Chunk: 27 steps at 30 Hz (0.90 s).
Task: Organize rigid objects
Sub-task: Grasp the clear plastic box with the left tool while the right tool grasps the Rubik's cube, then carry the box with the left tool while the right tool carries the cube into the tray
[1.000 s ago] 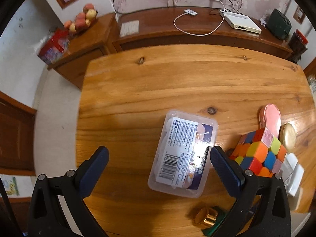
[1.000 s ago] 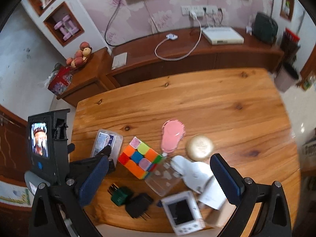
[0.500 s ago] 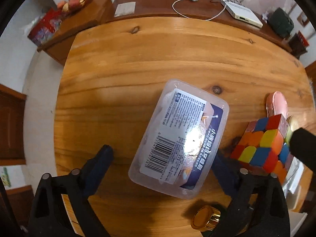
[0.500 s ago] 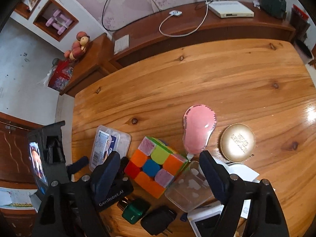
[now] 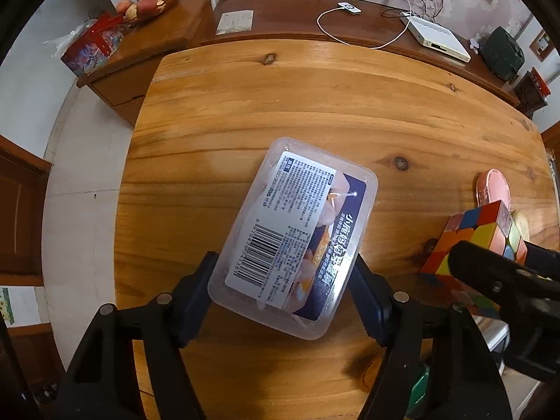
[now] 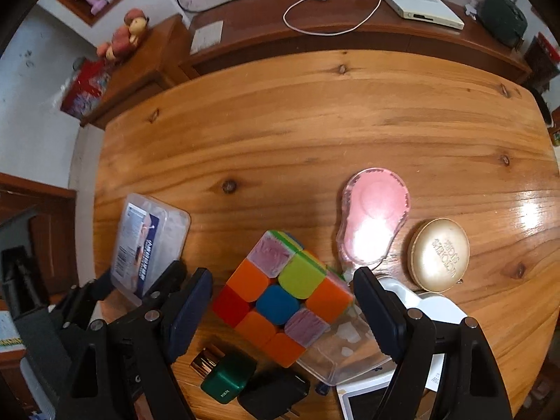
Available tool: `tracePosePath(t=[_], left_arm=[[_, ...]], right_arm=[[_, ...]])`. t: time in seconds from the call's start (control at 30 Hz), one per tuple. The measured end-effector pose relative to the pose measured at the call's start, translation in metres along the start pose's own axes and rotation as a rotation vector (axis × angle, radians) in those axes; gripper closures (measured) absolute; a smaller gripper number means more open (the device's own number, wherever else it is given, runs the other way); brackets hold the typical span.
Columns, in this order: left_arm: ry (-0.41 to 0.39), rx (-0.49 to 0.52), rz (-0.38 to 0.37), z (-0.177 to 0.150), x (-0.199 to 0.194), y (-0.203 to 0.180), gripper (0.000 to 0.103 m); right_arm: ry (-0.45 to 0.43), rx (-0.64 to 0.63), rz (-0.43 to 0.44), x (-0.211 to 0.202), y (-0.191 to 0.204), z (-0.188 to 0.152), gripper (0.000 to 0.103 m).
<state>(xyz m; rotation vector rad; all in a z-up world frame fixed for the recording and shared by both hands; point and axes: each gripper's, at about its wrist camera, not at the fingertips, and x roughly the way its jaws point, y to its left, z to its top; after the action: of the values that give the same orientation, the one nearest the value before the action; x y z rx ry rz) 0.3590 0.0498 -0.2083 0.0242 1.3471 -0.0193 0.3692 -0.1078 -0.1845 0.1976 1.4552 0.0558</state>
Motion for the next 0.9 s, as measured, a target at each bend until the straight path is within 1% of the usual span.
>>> tracePosePath(t=[0.07, 0.17, 0.27, 0.33, 0.4, 0.57, 0.7, 0.83, 0.9], left_arm=[[-0.002, -0.002, 0.008, -0.002, -0.001, 0.0, 0.029], [-0.001, -0.003, 0.015, -0.005, -0.001, 0.002, 0.029], [-0.007, 0.0, 0.014, -0.008, -0.004, 0.003, 0.03], [-0.027, 0.014, 0.018, -0.01, -0.01, 0.002, 0.03], [-0.046, 0.034, 0.023, -0.012, -0.016, -0.001, 0.031], [-0.08, 0.075, 0.035, -0.019, -0.033, -0.008, 0.032], [-0.109, 0.086, 0.023, -0.025, -0.052, -0.01, 0.032], [-0.153, 0.099, 0.008, -0.034, -0.081, -0.013, 0.032], [-0.18, 0.107, -0.006, -0.042, -0.103, -0.016, 0.032]], right_arm=[[0.014, 0.0, -0.024, 0.005, 0.005, 0.0, 0.02], [0.014, -0.005, -0.06, 0.009, 0.009, -0.002, 0.023], [0.013, 0.004, -0.055, 0.009, 0.009, -0.003, 0.024], [0.005, 0.007, -0.042, 0.007, 0.008, -0.004, 0.025], [-0.022, 0.001, -0.021, 0.0, 0.004, -0.007, 0.027], [-0.069, -0.009, 0.01, -0.02, -0.006, -0.018, 0.027], [-0.112, -0.012, 0.041, -0.043, -0.016, -0.026, 0.027], [-0.163, -0.025, 0.073, -0.075, -0.024, -0.041, 0.027], [-0.187, -0.039, 0.097, -0.093, -0.029, -0.052, 0.027]])
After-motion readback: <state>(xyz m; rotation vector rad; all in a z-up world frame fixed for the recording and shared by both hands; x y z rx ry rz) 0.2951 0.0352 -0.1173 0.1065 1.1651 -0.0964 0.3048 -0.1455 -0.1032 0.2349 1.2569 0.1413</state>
